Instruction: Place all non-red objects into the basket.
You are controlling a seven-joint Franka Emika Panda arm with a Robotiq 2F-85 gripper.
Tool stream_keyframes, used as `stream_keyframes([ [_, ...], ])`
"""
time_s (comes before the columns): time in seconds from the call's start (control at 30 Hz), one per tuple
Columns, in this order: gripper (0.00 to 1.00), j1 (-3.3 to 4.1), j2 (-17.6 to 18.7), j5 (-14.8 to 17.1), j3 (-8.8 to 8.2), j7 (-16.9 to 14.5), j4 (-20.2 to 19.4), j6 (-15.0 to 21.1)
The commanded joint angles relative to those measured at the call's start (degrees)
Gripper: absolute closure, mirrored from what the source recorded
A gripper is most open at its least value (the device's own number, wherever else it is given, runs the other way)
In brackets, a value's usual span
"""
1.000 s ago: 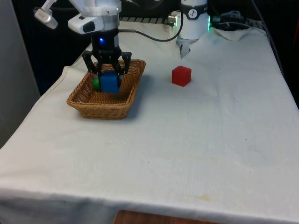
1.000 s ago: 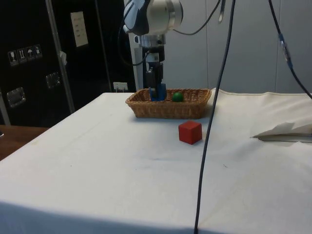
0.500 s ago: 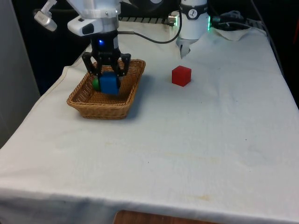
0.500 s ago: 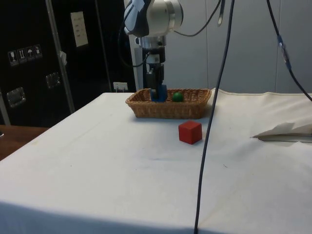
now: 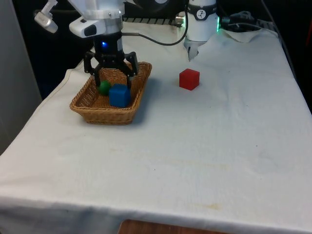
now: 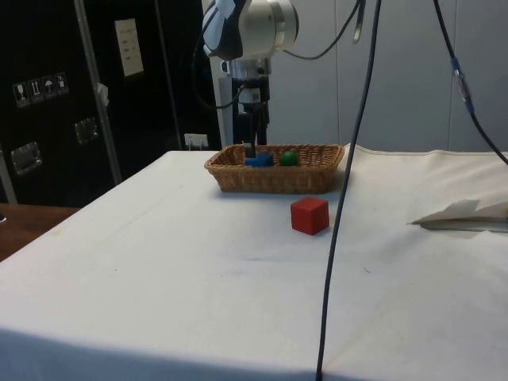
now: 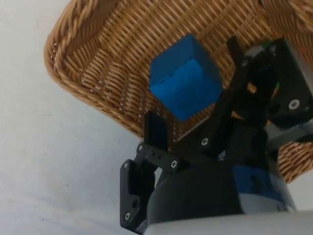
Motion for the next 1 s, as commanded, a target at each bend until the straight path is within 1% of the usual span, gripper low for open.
stream_keyframes([
  [0.0,0.00,-0.34,0.11,0.34,0.29,-0.11,0.34,-0.29],
  [0.17,0.00,-0.34,0.11,0.40,0.29,-0.06,0.34,-0.34],
  [0.23,0.00,0.00,0.00,0.06,0.00,0.06,0.06,-0.06],
  [0.27,0.00,0.00,-0.57,0.17,-0.17,0.63,0.06,-0.57],
  [0.5,0.00,0.86,-3.27,-0.63,-1.15,3.21,-1.03,-1.38],
  [0.53,0.00,0.17,-2.92,-0.11,-0.57,2.35,-0.52,-1.49],
  [0.57,0.00,0.97,-3.55,-0.80,-1.20,3.50,-1.20,-1.43],
  [0.6,0.00,1.32,-4.30,-1.20,-1.20,4.07,-1.72,-1.26],
  [0.63,0.00,1.32,-4.30,-1.20,-1.20,4.07,-1.72,-1.26],
  [0.67,0.00,1.49,-4.64,-1.43,-1.20,4.30,-2.01,-1.20],
  [0.7,0.00,2.01,-5.33,-1.95,-1.15,4.87,-2.64,-0.97],
  [0.77,0.00,2.46,-5.96,-2.29,-1.15,5.27,-3.27,-0.74],
  [0.8,0.00,1.60,-5.61,-1.66,-0.57,4.64,-2.52,-1.49],
  [0.83,0.00,2.69,-6.25,-2.46,-1.15,5.56,-3.55,-0.57],
  [0.9,0.00,3.50,-7.22,-3.27,-0.86,6.59,-4.70,0.06],
  [0.97,0.00,3.90,-7.85,-3.78,-0.52,7.33,-5.50,0.74],
])
